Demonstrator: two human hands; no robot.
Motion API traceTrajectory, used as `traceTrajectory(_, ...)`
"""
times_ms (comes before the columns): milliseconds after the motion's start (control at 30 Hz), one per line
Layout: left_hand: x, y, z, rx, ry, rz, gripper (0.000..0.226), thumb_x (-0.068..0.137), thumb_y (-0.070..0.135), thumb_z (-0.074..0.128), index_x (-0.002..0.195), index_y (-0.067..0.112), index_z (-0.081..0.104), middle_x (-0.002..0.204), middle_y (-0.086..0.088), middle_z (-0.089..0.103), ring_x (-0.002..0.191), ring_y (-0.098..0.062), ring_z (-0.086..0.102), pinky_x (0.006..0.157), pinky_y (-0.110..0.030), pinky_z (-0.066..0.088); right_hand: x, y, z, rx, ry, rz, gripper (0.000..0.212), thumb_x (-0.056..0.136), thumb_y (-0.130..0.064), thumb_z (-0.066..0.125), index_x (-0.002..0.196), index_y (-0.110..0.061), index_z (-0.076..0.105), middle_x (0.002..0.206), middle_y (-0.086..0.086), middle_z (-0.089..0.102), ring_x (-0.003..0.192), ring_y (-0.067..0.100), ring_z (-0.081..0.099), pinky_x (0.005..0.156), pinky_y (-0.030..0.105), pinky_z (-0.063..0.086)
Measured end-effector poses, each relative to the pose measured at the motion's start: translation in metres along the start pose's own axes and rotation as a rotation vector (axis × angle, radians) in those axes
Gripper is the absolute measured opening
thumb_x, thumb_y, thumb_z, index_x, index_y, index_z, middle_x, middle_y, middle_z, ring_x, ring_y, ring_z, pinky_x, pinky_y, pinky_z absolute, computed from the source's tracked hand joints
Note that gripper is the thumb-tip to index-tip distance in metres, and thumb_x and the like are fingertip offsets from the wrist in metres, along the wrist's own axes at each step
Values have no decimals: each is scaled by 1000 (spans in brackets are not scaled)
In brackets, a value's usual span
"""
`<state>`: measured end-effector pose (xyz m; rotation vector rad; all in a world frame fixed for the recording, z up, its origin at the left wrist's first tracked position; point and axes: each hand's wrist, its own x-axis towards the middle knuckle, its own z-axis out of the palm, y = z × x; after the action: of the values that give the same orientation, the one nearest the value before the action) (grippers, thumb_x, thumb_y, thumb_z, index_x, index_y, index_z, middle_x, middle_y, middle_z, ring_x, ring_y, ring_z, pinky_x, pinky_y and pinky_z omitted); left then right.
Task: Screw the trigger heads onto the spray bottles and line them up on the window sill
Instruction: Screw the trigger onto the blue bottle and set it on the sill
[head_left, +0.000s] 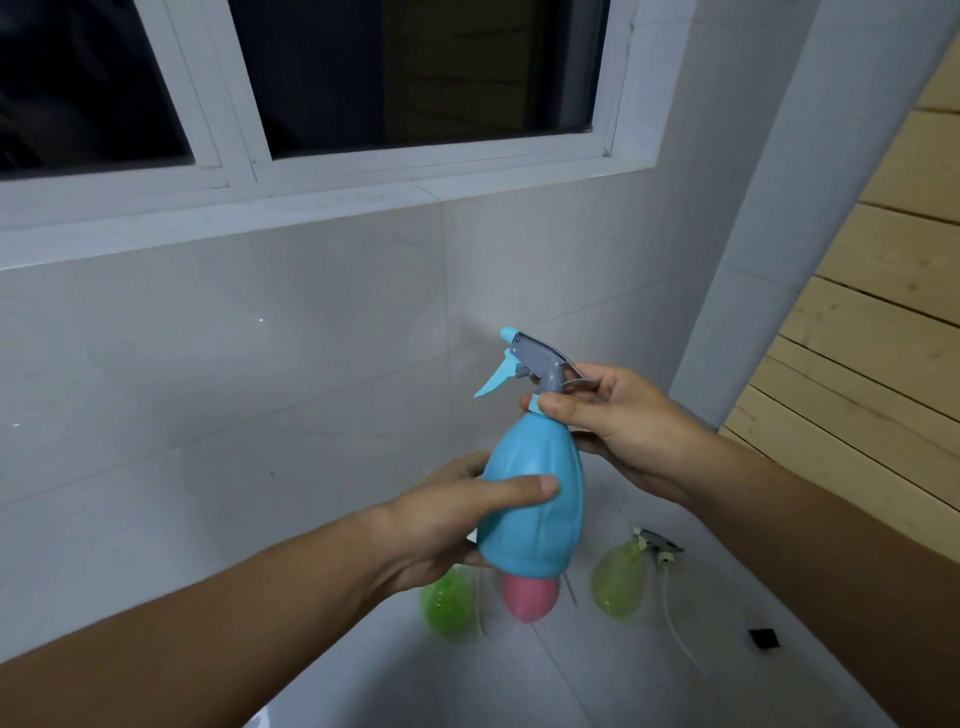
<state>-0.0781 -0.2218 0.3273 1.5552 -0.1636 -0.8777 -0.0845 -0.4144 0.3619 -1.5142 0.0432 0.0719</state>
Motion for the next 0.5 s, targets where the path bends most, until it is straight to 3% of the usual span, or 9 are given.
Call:
traceTrajectory(67, 0, -1, 1, 18, 68, -11, 75, 66, 43, 91, 131, 26, 59, 124, -2, 75, 107, -22, 78, 86, -44, 66, -1, 1, 2, 15, -8, 4, 29, 86, -5, 68, 114, -5, 67, 112, 18, 73, 97, 23, 71, 88, 34, 59)
traceTrajectory(200, -1, 0, -3, -84, -73, -56, 55, 79, 41, 76, 128, 17, 68, 126, -10, 77, 111, -28, 75, 90, -48, 63, -1, 0, 5, 35, -33, -2, 27, 86, -5, 67, 113, -8, 68, 108, 14, 75, 97, 24, 70, 93, 38, 56)
traceTrajectory(333, -2, 0, -7, -16, -56, -25, 70, 71, 43, 86, 134, 24, 64, 123, -5, 79, 110, -23, 77, 80, -41, 64, -3, 0, 5, 55, -47, 5, 27, 86, -6, 66, 113, -9, 68, 107, 13, 76, 100, 27, 70, 92, 39, 57)
traceTrajectory(400, -2, 1, -3, 65, -37, -6, 70, 63, 51, 88, 126, 30, 68, 116, 1, 81, 108, -20, 78, 85, -42, 63, -4, 1, 9, 51, -48, 8, 28, 87, -5, 66, 114, -9, 67, 108, 13, 76, 101, 27, 70, 93, 39, 56)
traceTrajectory(500, -1, 0, -4, -20, -65, -21, 59, 74, 50, 79, 127, 27, 70, 118, -1, 81, 110, -22, 77, 95, -46, 60, -3, 1, 13, 67, -55, -5, 23, 86, -6, 66, 108, -11, 68, 106, 12, 76, 101, 27, 70, 96, 42, 55)
